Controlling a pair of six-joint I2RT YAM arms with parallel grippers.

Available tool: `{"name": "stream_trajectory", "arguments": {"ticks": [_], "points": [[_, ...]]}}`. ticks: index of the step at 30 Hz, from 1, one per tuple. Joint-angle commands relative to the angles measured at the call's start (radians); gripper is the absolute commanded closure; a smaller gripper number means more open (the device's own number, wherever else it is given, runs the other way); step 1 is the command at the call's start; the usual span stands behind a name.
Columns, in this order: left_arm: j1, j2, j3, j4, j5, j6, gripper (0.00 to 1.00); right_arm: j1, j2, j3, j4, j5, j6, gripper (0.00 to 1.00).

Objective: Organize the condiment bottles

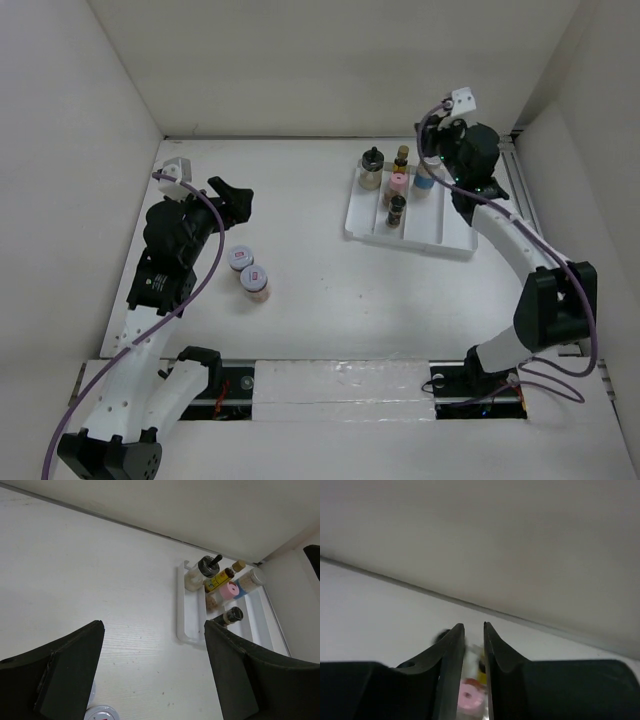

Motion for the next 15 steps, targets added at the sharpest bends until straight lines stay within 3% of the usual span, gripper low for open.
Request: {"name": "stream_trajectory", "arguments": {"ticks": [1,4,7,8,10,12,15], "points": [[0.006,-0.011,-0.006,0.037,-0.026,0.004,0.23,0.188,-0.025,-0.045,0.069,-0.146,-0.003,0.74],[0.006,-0.011,-0.006,0.005,-0.092,-0.006,0.21,0.369,0.026,-0.054,0.105,-0.279,-0.015,0.7],[0.006,-0.023,0.003,-0.008,-0.158,-0.029,0.21,0.485,0.081,-0.044,0.07,-0.376,-0.075,0.38],[0.006,-0.023,0.003,-0.02,-0.172,-0.029,0.2,0.549,0.081,-0.044,0.047,-0.386,-0.096,0.22],[0.006,-0.023,0.013,-0.029,-0.172,-0.039,0.17,0.603,0.092,-0.053,-0.014,-0.386,-0.159,0.09],[0.006,-0.033,0.013,-0.029,-0.172,-0.039,0.12,0.658,0.101,-0.086,-0.039,-0.374,-0.182,0.0],[0.006,-0.02,0.013,-0.029,-0.161,-0.039,0.11,0.722,0.127,-0.109,-0.061,-0.404,-0.182,0.0]]}}
